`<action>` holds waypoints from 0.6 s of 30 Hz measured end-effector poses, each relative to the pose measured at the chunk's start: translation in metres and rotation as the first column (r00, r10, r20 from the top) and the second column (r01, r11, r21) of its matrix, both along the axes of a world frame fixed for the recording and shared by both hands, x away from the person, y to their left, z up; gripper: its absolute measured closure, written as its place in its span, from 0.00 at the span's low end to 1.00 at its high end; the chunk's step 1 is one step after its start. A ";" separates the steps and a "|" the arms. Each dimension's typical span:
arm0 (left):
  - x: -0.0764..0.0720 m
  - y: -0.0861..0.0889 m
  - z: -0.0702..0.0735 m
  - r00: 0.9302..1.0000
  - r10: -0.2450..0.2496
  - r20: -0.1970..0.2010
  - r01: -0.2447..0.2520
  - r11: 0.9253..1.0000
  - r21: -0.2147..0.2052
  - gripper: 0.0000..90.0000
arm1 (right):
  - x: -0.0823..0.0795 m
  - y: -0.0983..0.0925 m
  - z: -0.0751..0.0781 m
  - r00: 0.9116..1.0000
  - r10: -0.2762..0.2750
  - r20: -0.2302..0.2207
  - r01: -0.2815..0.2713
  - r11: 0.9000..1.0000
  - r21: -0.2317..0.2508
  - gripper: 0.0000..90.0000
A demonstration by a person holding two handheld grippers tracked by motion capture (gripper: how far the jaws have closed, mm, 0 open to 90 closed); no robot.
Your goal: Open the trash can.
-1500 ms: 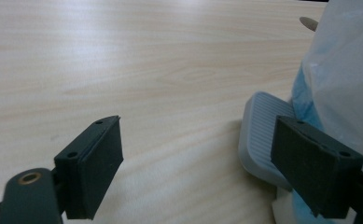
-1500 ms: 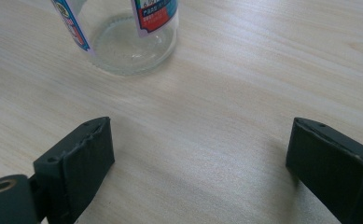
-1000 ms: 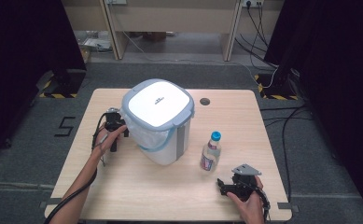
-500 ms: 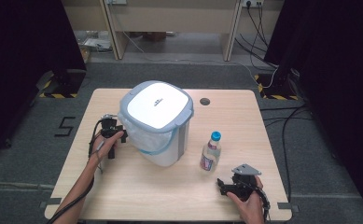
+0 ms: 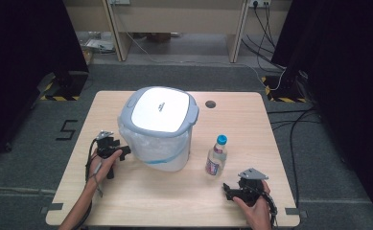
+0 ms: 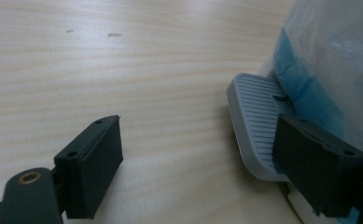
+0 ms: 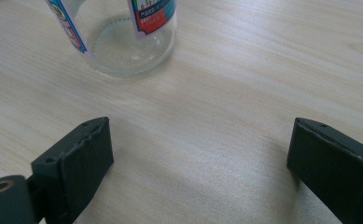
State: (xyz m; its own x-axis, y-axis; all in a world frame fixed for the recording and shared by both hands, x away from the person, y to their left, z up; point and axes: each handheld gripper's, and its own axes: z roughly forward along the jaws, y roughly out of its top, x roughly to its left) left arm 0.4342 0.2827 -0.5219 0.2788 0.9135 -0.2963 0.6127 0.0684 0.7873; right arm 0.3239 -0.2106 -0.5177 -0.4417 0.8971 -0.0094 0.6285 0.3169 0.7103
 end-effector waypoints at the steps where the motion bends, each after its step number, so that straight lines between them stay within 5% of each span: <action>1: 0.000 0.000 0.000 1.000 0.000 0.000 0.000 1.000 0.000 0.17 | 0.000 0.000 0.000 1.000 -0.001 0.000 0.001 1.000 0.000 0.08; 11: -0.050 -0.015 0.003 0.999 -0.031 0.037 0.028 0.997 0.077 0.17 | 0.000 0.000 0.000 1.000 -0.002 -0.001 0.002 1.000 0.001 0.08; 18: -0.051 -0.015 0.009 0.997 -0.079 0.013 0.077 0.993 0.092 0.15 | -0.001 0.001 0.000 1.000 -0.012 0.001 0.012 1.000 -0.002 0.10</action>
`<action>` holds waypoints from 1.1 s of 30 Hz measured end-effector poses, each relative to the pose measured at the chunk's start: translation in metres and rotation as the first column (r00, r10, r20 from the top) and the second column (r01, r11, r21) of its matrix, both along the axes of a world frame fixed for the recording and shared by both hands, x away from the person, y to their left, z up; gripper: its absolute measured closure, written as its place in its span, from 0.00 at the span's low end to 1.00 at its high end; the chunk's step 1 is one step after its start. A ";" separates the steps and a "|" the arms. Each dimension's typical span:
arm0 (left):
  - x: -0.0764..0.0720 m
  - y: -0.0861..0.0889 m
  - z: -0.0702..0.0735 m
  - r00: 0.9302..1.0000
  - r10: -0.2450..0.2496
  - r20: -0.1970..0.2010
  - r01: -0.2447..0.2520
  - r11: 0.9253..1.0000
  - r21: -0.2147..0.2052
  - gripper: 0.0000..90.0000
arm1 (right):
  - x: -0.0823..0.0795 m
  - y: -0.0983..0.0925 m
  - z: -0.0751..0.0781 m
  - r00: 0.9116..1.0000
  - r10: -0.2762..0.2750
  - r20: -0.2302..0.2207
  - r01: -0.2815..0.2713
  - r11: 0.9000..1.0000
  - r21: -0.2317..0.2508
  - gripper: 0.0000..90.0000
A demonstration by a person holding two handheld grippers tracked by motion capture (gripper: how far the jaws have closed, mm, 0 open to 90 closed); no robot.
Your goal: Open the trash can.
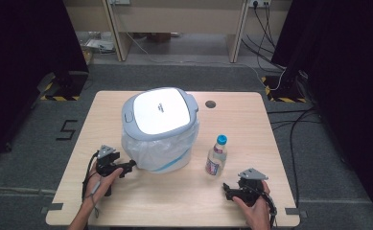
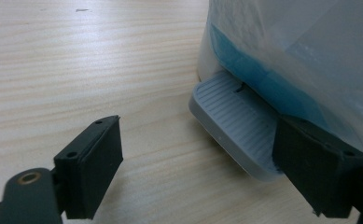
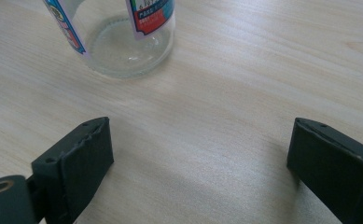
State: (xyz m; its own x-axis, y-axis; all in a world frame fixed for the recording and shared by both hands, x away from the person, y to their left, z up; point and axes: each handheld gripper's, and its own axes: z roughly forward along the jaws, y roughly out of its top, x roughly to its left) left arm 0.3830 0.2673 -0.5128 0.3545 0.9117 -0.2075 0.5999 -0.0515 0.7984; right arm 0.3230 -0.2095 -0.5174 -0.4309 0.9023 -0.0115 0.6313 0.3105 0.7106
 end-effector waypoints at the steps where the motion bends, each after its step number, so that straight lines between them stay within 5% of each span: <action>1: 0.002 0.001 0.002 1.000 0.002 0.004 -0.002 1.000 0.010 0.15 | -0.001 0.001 0.000 1.000 0.002 0.003 -0.002 1.000 0.002 0.13; 3: 0.008 0.001 0.004 0.999 0.015 0.030 -0.016 0.999 0.030 0.17 | -0.005 0.003 0.001 1.000 0.015 0.016 -0.016 1.000 0.023 0.19; 6: 0.019 0.003 0.006 1.000 -0.001 0.013 0.001 1.000 0.002 0.16 | -0.011 0.012 0.002 0.998 0.070 0.006 -0.070 0.995 0.075 0.21; 8: 0.026 0.003 0.004 1.000 0.006 0.003 -0.006 0.999 0.042 0.17 | -0.017 0.024 0.005 0.994 0.106 0.018 -0.108 0.991 0.083 0.23; 12: 0.028 0.003 0.002 1.000 0.002 0.000 -0.002 1.000 0.028 0.16 | -0.022 0.045 0.012 0.986 0.159 0.048 -0.162 0.983 0.085 0.26; 16: 0.024 0.005 -0.003 0.999 0.004 0.032 -0.004 1.000 0.010 0.16 | -0.023 0.083 0.016 0.962 0.254 0.104 -0.264 0.960 0.099 0.32; 22: 0.024 0.005 -0.004 0.999 0.009 0.032 -0.009 1.000 -0.003 0.16 | -0.010 0.115 0.025 0.940 0.292 0.176 -0.309 0.948 0.081 0.36; 25: 0.022 0.007 -0.007 0.999 0.010 0.041 -0.009 1.000 -0.025 0.16 | -0.003 0.130 0.028 0.939 0.283 0.198 -0.296 0.955 0.038 0.38; 33: 0.011 0.008 -0.009 0.999 -0.002 0.053 0.004 1.000 -0.027 0.16 | 0.020 0.154 0.026 0.941 0.223 0.254 -0.236 0.972 0.018 0.43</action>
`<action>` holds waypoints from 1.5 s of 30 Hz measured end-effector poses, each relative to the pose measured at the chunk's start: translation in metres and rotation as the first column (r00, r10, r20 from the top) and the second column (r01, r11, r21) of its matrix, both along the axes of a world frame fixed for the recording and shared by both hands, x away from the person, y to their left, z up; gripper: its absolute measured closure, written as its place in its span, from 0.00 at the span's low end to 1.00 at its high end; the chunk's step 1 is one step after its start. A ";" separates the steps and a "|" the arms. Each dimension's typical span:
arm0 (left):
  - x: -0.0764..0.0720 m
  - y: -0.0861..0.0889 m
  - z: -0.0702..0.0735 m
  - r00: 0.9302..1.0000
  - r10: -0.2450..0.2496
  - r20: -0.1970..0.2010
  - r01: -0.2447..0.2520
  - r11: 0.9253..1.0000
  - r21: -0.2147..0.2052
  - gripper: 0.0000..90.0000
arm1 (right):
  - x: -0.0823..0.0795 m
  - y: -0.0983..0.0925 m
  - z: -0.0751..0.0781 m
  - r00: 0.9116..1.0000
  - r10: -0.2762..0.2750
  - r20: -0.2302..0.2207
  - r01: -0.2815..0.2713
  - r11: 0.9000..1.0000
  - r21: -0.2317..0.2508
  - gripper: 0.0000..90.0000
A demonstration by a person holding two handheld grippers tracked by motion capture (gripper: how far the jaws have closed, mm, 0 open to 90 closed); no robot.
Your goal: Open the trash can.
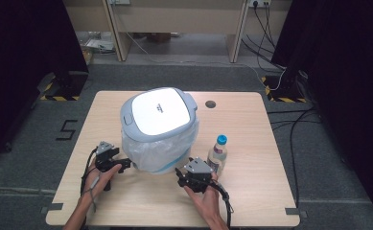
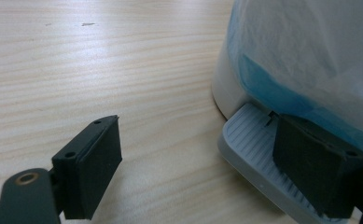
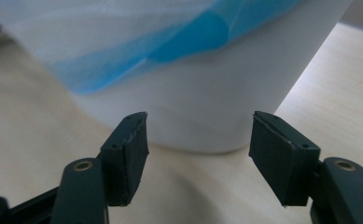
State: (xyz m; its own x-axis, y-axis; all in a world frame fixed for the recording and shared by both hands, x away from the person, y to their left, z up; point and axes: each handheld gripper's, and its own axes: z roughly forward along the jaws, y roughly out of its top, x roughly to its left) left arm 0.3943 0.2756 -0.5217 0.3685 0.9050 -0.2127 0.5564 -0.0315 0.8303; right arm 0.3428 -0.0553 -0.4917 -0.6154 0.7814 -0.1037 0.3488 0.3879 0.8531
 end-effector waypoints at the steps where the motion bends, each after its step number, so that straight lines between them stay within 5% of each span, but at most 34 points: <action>1: -0.002 0.000 0.000 1.000 -0.003 0.002 0.003 1.000 0.004 0.16 | 0.002 0.002 -0.001 1.000 -0.008 0.013 0.008 1.000 -0.001 0.44; 10: -0.011 0.001 0.002 1.000 -0.011 -0.012 0.012 1.000 0.016 0.16 | 0.021 0.011 -0.005 0.994 -0.086 0.072 0.086 0.996 -0.004 0.43; 18: -0.011 -0.007 0.000 1.000 -0.018 0.011 0.017 1.000 0.014 0.16 | 0.045 0.012 -0.004 0.988 -0.135 0.074 0.136 0.991 -0.007 0.41; 24: -0.010 -0.005 0.006 0.999 -0.040 -0.030 0.040 0.999 0.008 0.21 | 0.031 0.016 -0.005 0.996 -0.085 0.037 0.085 0.996 0.007 0.38; 30: -0.016 -0.008 0.009 0.995 -0.097 -0.007 0.097 0.995 -0.009 0.49 | 0.017 0.025 -0.009 1.000 -0.014 0.007 0.013 1.000 0.022 0.38; 34: -0.018 -0.012 0.012 0.991 -0.131 -0.007 0.131 0.991 0.007 0.56 | 0.019 0.028 -0.013 1.000 0.006 -0.017 -0.005 0.998 0.055 0.37; 41: -0.020 -0.018 0.012 0.990 -0.141 0.002 0.141 0.990 0.023 0.59 | 0.026 0.034 -0.009 1.000 -0.026 0.000 0.026 0.999 0.043 0.31; 45: -0.023 -0.023 0.011 0.989 -0.150 0.010 0.149 0.989 0.018 0.59 | 0.035 0.033 -0.010 0.996 -0.094 0.009 0.093 0.995 0.044 0.33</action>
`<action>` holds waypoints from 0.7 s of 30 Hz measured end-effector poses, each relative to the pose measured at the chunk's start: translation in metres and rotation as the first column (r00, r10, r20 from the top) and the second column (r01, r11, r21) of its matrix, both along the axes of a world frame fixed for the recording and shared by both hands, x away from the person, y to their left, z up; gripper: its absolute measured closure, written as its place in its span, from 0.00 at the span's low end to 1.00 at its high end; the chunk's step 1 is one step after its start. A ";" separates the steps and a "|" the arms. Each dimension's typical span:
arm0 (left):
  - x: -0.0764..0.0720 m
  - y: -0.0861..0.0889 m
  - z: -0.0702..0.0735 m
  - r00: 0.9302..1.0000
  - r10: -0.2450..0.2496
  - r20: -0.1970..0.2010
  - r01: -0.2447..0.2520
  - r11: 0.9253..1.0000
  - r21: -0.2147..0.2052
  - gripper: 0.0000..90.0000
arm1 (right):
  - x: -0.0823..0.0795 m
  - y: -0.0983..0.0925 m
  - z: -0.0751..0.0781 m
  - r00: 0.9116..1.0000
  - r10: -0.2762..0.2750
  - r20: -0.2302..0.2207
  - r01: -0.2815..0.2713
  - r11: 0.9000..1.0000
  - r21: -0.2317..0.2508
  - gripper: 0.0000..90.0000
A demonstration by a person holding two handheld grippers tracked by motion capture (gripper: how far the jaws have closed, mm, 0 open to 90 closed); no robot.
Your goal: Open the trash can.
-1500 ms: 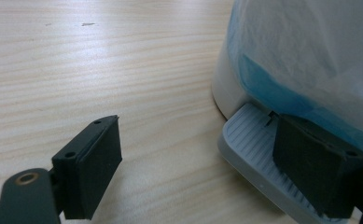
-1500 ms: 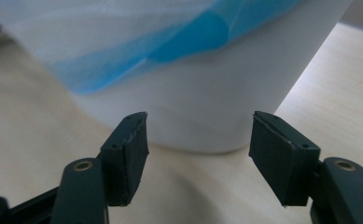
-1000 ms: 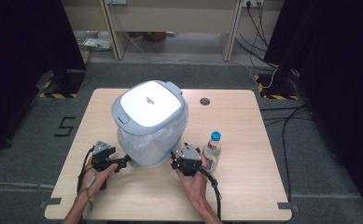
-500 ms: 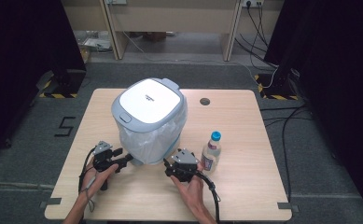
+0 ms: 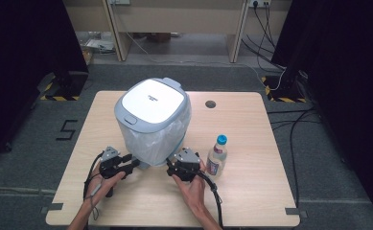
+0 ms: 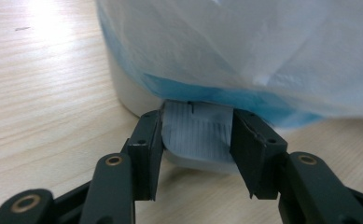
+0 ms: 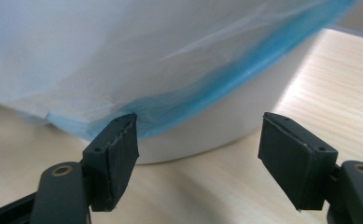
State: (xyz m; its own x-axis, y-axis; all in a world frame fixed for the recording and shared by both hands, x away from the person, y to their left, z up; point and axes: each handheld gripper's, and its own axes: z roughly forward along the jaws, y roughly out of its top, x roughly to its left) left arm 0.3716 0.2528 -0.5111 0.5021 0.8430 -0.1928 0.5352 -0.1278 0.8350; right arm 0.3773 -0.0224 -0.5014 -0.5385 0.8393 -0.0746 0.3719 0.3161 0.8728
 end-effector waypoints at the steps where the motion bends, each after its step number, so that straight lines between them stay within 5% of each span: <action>1: 0.000 -0.002 0.000 1.000 -0.002 0.000 0.002 1.000 -0.002 0.59 | 0.002 0.000 0.000 1.000 -0.011 0.000 0.011 1.000 0.006 0.34; 7: 0.003 -0.009 0.002 1.000 -0.006 -0.005 0.006 1.000 0.007 0.57 | 0.015 -0.005 -0.005 0.999 -0.053 0.003 0.053 0.998 0.044 0.36; 15: 0.001 -0.012 0.001 1.000 0.001 -0.005 -0.001 1.000 0.006 0.57 | 0.006 0.003 -0.003 1.000 0.014 -0.001 -0.014 1.000 0.014 0.35; 21: 0.006 -0.018 0.001 1.000 -0.006 0.007 0.006 1.000 0.007 0.56 | 0.017 -0.001 -0.006 1.000 -0.029 -0.007 0.029 0.999 0.031 0.32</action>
State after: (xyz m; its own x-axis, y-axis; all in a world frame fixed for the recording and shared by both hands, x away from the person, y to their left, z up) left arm 0.3779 0.2349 -0.5106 0.5083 0.8415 -0.1834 0.5289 -0.1369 0.8376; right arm 0.3945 -0.0231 -0.5072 -0.5142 0.8565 -0.0447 0.3864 0.2779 0.8795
